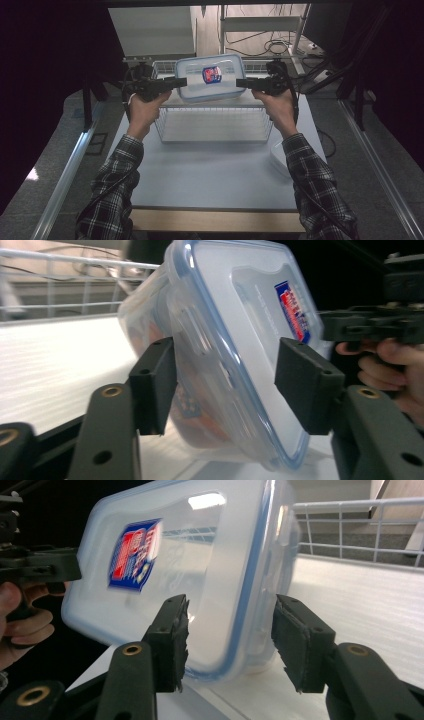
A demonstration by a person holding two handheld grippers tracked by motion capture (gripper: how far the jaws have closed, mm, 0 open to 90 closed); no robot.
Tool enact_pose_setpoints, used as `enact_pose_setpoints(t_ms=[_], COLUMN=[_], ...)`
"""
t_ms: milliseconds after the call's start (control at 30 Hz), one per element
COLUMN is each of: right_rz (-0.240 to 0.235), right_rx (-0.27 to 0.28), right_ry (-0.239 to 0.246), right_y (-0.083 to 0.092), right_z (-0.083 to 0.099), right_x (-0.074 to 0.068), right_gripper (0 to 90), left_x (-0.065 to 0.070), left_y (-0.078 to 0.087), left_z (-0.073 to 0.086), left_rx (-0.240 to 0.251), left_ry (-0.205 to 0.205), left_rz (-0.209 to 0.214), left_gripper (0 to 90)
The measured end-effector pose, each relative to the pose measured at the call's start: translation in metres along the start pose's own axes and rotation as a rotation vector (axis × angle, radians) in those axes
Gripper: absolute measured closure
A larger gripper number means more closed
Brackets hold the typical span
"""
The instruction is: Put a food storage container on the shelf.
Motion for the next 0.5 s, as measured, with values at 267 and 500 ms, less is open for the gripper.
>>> enact_pose_setpoints(t_ms=[267,500], right_rz=[-0.006,-0.003], right_rx=[0.004,0.020], right_ry=[-0.009,-0.017], right_y=[-0.0016,-0.0023], right_z=[0.0009,-0.0003], right_x=[-0.0011,0.0015], right_gripper=[53.0,54.5], left_x=[-0.0066,-0.0056], left_y=[-0.0067,-0.0061], left_z=[0.0054,0.0058], left_rx=[-0.012,-0.013], left_ry=[0.012,0.006], left_rz=[-0.002,-0.002], left_gripper=[40.8,39.6])
Point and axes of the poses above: each handheld gripper's, and its own axes: y roughly backward along the jaws, z roughly out of its underside, x roughly to its right, the point moved 5 cm from there along -y, roughly forward along the jaws, and after that the axes turned 10 degrees about y, right-handed, at the moved point
